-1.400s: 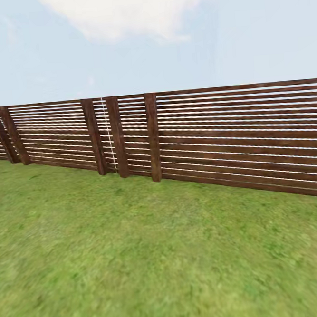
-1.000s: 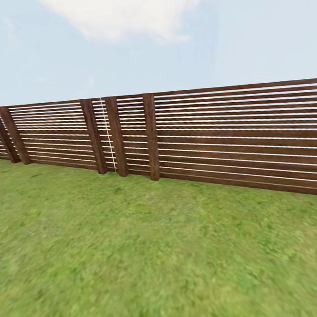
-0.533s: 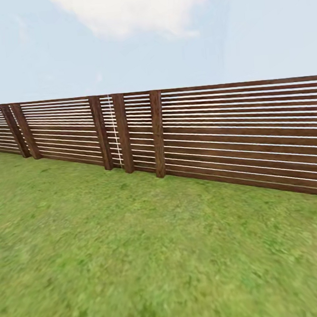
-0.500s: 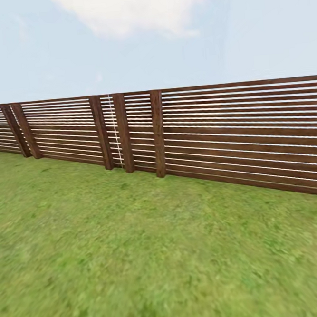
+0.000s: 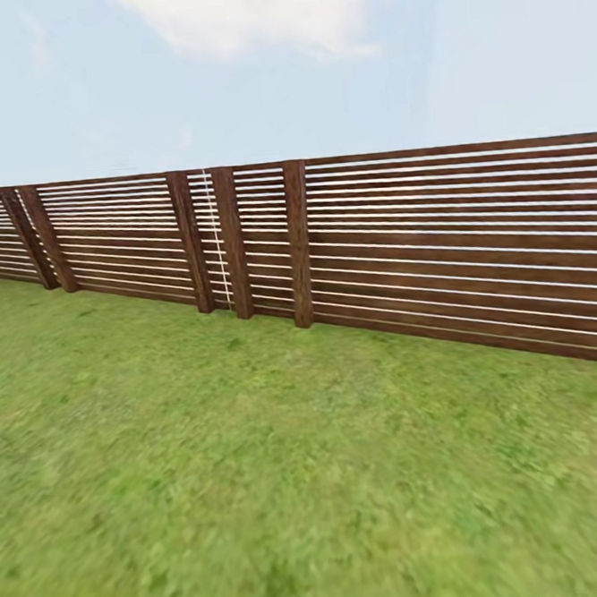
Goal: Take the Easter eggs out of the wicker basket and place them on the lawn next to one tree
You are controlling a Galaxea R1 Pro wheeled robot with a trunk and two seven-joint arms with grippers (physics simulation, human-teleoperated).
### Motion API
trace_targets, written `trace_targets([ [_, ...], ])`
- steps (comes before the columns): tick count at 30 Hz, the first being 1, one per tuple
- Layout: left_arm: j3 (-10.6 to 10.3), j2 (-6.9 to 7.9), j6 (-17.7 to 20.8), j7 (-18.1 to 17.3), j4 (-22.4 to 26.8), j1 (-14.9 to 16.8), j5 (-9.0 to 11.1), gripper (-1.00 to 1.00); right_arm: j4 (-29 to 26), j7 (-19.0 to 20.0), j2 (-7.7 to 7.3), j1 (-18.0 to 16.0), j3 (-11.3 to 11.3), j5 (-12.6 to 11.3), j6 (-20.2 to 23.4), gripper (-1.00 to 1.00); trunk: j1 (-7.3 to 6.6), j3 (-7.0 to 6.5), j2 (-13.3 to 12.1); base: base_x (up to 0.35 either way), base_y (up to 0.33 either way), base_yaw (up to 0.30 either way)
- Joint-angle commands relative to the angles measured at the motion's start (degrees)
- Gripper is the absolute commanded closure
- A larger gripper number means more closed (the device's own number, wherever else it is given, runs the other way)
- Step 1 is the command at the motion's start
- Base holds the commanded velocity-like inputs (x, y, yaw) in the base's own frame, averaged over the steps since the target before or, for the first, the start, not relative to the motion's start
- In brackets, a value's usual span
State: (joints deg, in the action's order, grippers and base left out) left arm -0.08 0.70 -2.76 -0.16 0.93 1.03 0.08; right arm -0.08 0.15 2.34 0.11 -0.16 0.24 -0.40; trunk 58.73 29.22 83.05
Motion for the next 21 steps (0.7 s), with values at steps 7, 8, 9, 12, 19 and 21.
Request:
trace_targets([
  [7,0.0,0.01,-1.7,0.0,-0.1,0.0,0.0,-1.00,0.0,0.0,0.45,0.0,0.0,0.1,0.0,-1.00,0.00,0.71,0.0,0.000,0.000,0.000],
  [8,0.0,0.01,-1.9,0.0,-0.1,0.0,0.0,-1.00,0.0,0.0,0.49,0.0,0.0,0.1,0.0,-1.00,0.00,0.80,0.0,0.000,0.000,0.000],
  [9,0.0,0.01,-1.9,0.0,-0.1,0.0,0.0,-1.00,0.0,0.0,0.50,0.0,0.0,0.1,0.0,-1.00,0.00,0.90,0.0,0.000,0.000,0.000],
  [12,0.0,0.01,-2.1,0.0,-0.1,0.0,0.0,-1.00,0.0,0.0,0.54,0.0,0.0,0.1,0.0,-1.00,0.00,1.18,0.0,0.000,0.000,0.000],
  [19,0.0,0.01,-2.2,0.0,-0.1,0.0,0.1,-1.00,-0.1,0.0,1.07,0.0,0.0,0.1,0.0,-1.00,0.00,1.83,0.0,0.000,0.000,0.056],
  [21,0.0,0.01,-2.2,0.0,-0.1,0.0,0.1,-1.00,-0.2,0.0,1.26,0.0,0.0,0.1,0.0,-1.00,0.00,2.00,0.0,0.000,0.000,0.122],
])
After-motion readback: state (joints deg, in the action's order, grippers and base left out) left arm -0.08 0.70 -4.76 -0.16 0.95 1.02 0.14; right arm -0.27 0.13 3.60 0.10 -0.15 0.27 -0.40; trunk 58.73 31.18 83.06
